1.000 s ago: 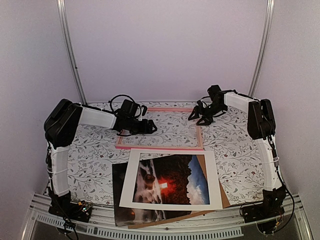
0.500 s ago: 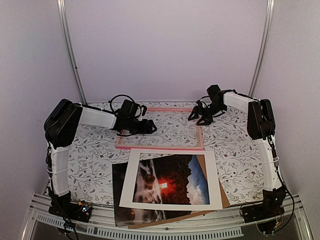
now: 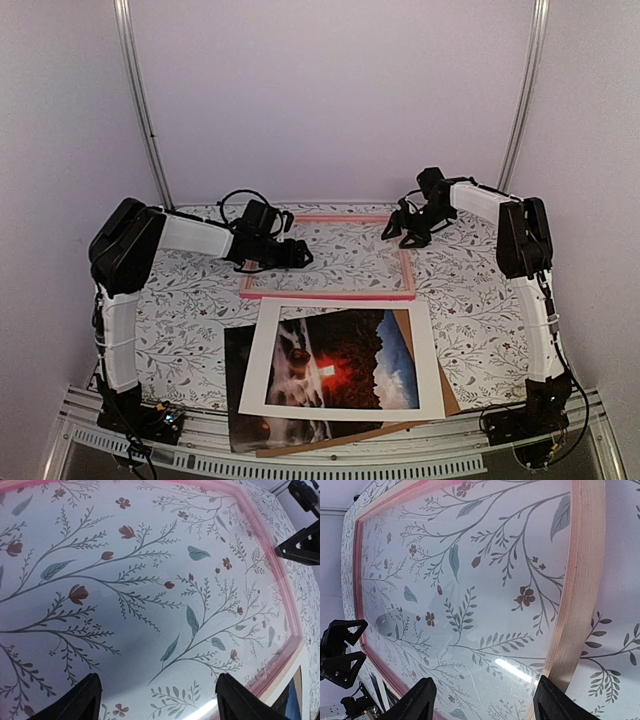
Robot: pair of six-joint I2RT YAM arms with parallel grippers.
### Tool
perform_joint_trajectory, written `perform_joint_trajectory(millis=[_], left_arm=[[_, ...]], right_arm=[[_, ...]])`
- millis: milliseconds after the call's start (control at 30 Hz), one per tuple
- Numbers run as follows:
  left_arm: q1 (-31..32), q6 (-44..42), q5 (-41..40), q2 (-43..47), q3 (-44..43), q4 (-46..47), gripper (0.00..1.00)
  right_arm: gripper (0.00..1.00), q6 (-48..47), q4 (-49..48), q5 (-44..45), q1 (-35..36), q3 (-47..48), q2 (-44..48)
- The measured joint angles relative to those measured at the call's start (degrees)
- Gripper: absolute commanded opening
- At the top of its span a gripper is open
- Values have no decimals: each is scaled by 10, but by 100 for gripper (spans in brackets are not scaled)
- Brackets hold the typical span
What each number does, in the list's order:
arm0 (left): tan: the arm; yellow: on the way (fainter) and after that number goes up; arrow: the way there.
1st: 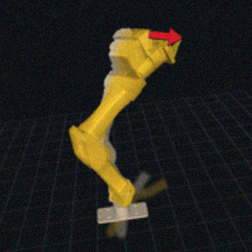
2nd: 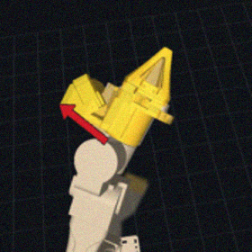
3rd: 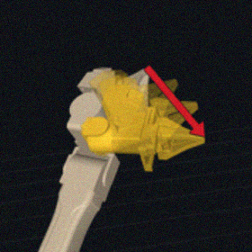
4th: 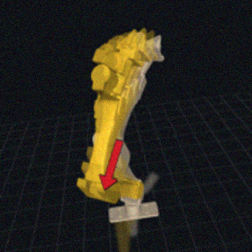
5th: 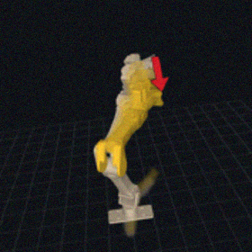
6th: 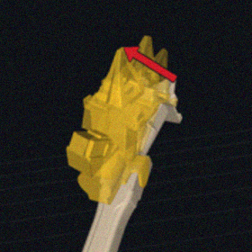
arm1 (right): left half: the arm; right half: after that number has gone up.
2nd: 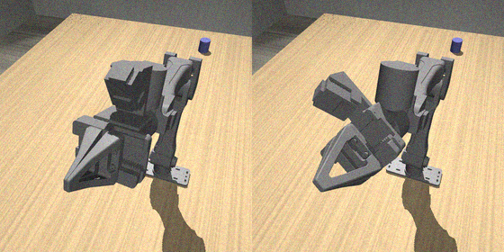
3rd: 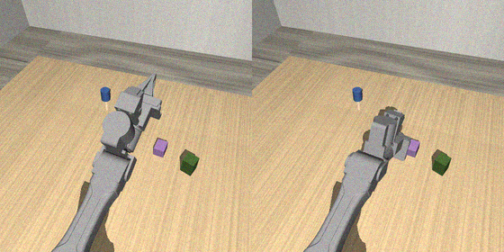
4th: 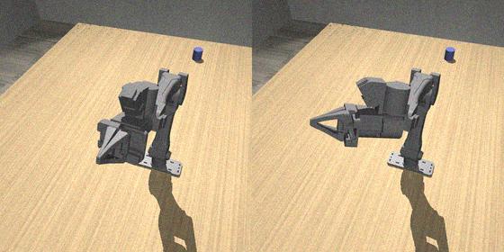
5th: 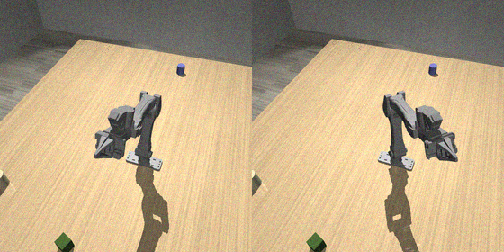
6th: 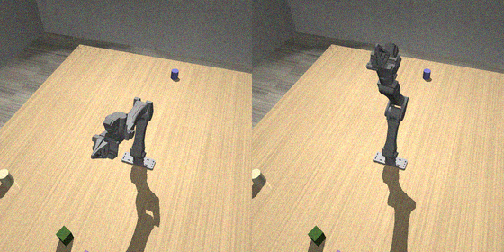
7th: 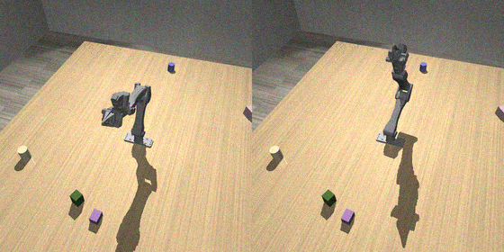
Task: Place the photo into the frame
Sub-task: Place the glass panel on the frame body.
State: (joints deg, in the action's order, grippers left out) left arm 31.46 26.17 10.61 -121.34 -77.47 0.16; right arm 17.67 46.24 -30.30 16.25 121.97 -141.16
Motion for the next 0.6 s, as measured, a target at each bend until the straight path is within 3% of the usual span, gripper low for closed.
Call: perform_joint_trajectory(millis=[600], left_arm=[[0,-3,-14,-10,0,-15,82]], right_arm=[[71,0,5,14,-2,2,3]])
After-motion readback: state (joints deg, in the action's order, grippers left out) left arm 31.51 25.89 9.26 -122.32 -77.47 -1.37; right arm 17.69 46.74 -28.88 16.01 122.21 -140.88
